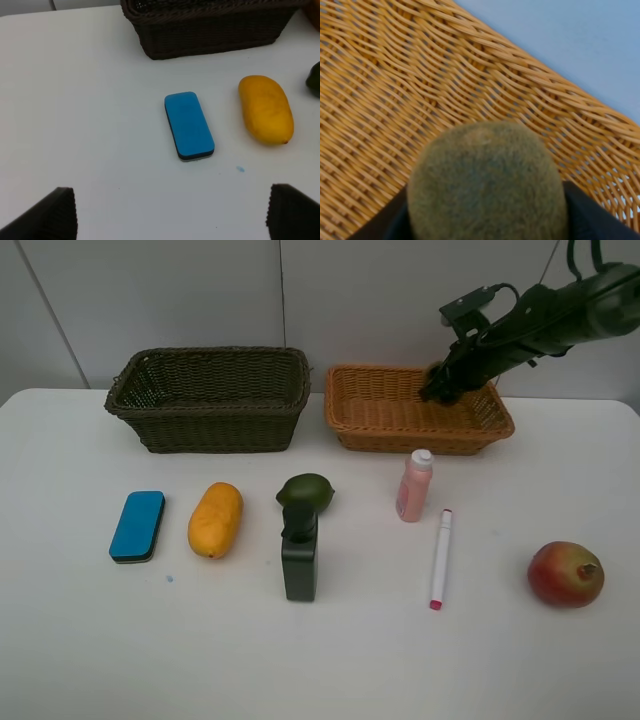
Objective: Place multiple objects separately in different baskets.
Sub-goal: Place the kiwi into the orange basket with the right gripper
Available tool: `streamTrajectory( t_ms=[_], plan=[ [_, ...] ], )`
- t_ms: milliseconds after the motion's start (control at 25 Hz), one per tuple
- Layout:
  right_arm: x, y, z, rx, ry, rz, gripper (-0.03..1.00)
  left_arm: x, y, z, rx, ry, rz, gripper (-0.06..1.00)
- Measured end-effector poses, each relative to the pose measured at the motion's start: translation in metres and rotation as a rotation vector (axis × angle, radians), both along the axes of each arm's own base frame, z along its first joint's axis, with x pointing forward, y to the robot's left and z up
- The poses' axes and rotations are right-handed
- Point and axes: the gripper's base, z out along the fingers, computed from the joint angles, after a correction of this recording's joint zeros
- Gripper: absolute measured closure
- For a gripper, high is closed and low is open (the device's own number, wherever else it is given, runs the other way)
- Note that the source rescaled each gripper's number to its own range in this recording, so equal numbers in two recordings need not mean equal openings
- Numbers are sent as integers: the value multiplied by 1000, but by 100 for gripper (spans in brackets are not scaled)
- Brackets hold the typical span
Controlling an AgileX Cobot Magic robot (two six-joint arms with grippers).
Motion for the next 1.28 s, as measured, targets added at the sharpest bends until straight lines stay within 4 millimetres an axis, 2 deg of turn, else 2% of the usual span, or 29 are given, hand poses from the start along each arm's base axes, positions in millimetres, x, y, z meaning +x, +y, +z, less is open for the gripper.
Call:
streamTrajectory(
  t_ms=[160, 280, 400, 1160, 1280],
  plan=[
    [0, 0, 0, 0, 2, 0, 37, 0, 0, 0, 0, 0, 0, -6],
    [1, 0, 0, 0, -8, -2, 9, 0, 0, 0, 0, 0, 0, -6],
    [1, 0, 1, 0, -11, -3, 0, 0, 0, 0, 0, 0, 0, -6],
    [1, 0, 1, 2, -14, -5, -3, 0, 0, 0, 0, 0, 0, -6],
    [-1, 0, 8, 6, -9, -2, -3, 0, 0, 0, 0, 0, 0, -6]
  ],
)
